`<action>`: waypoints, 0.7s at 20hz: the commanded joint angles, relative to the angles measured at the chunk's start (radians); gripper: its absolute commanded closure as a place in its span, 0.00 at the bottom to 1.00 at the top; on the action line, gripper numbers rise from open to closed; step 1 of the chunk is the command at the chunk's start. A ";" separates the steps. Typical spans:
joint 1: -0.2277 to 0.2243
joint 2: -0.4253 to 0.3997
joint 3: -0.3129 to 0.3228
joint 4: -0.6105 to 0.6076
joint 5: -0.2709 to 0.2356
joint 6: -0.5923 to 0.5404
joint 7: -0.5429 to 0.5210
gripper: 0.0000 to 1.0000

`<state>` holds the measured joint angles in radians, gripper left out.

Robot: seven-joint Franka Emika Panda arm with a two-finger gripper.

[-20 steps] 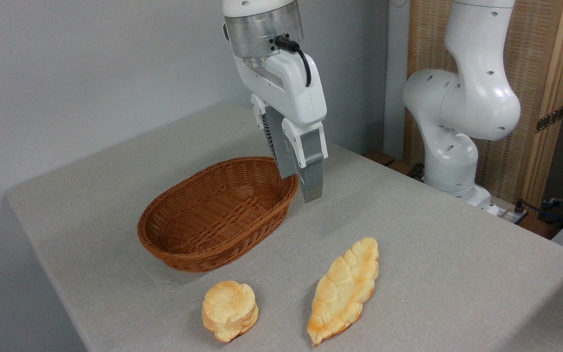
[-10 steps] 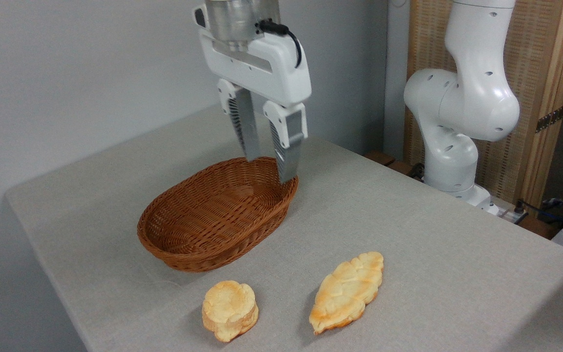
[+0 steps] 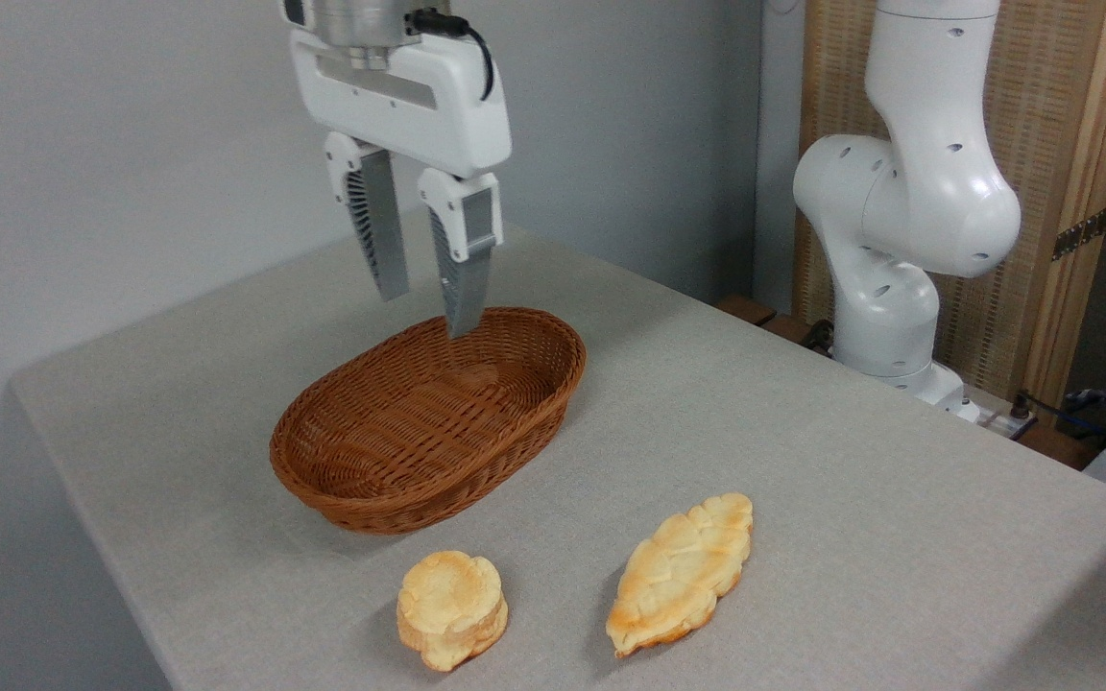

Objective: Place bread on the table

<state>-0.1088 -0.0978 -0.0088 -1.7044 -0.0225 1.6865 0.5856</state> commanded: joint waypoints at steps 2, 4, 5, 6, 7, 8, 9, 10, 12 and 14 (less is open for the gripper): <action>0.015 0.052 -0.005 0.080 -0.019 -0.013 -0.009 0.00; 0.015 0.053 -0.010 0.080 -0.016 -0.013 -0.007 0.00; 0.021 0.056 -0.013 0.081 -0.016 -0.014 -0.009 0.00; 0.033 0.058 -0.019 0.081 -0.016 -0.013 -0.009 0.00; 0.052 0.058 -0.035 0.083 -0.016 -0.014 -0.007 0.00; 0.057 0.056 -0.042 0.083 -0.014 -0.019 -0.006 0.00; 0.057 0.055 -0.042 0.083 -0.013 -0.025 -0.004 0.00; 0.057 0.056 -0.042 0.083 -0.013 -0.057 -0.001 0.00; 0.057 0.056 -0.045 0.089 -0.013 -0.102 0.006 0.00; 0.057 0.056 -0.045 0.097 -0.016 -0.137 0.034 0.00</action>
<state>-0.0667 -0.0496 -0.0417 -1.6404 -0.0225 1.6174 0.5862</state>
